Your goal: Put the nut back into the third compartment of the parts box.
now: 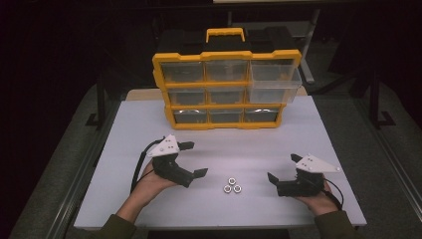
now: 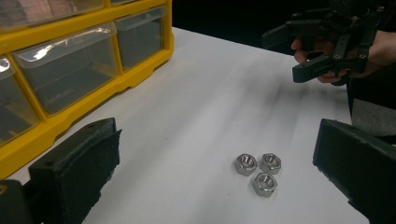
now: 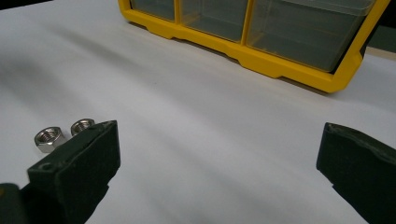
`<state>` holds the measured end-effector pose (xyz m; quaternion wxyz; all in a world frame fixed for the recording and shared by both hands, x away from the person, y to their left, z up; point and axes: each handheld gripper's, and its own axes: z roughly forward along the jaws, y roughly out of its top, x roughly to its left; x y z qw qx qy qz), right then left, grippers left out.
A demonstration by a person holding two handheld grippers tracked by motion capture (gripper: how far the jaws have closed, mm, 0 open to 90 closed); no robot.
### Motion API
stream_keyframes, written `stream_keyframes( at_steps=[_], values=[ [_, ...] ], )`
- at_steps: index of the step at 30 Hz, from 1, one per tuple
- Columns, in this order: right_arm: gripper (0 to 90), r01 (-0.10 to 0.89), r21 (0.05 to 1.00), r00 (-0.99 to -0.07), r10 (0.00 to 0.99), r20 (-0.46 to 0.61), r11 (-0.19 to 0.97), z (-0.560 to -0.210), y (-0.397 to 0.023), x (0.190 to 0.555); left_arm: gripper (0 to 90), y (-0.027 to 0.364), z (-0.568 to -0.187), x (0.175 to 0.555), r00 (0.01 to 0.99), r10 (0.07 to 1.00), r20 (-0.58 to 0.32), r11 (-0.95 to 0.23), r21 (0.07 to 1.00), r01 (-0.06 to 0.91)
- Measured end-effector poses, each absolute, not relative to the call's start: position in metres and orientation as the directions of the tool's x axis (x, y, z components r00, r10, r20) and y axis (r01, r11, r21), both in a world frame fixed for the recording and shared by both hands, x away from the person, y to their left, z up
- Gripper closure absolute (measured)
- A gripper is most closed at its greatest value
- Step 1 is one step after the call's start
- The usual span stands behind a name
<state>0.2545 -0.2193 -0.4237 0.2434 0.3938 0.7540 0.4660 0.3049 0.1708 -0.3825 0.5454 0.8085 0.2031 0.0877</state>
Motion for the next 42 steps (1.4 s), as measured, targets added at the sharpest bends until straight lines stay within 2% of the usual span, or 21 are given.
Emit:
stream_keyframes(
  at_steps=[22, 42],
  values=[
    [0.0, 0.376, 0.891, -0.570, 0.821, 0.007, 0.253, -0.424, -0.220, 0.255, 0.2, 0.129, -0.377, 0.318, 0.934, 0.351, -0.073, -0.365, 0.908, 0.207],
    [0.0, 0.368, 0.894, -0.586, 0.810, 0.009, 0.256, -0.424, -0.218, 0.254, 0.2, 0.107, -0.399, 0.309, 0.951, 0.292, -0.097, -0.433, 0.874, 0.222]
  ],
)
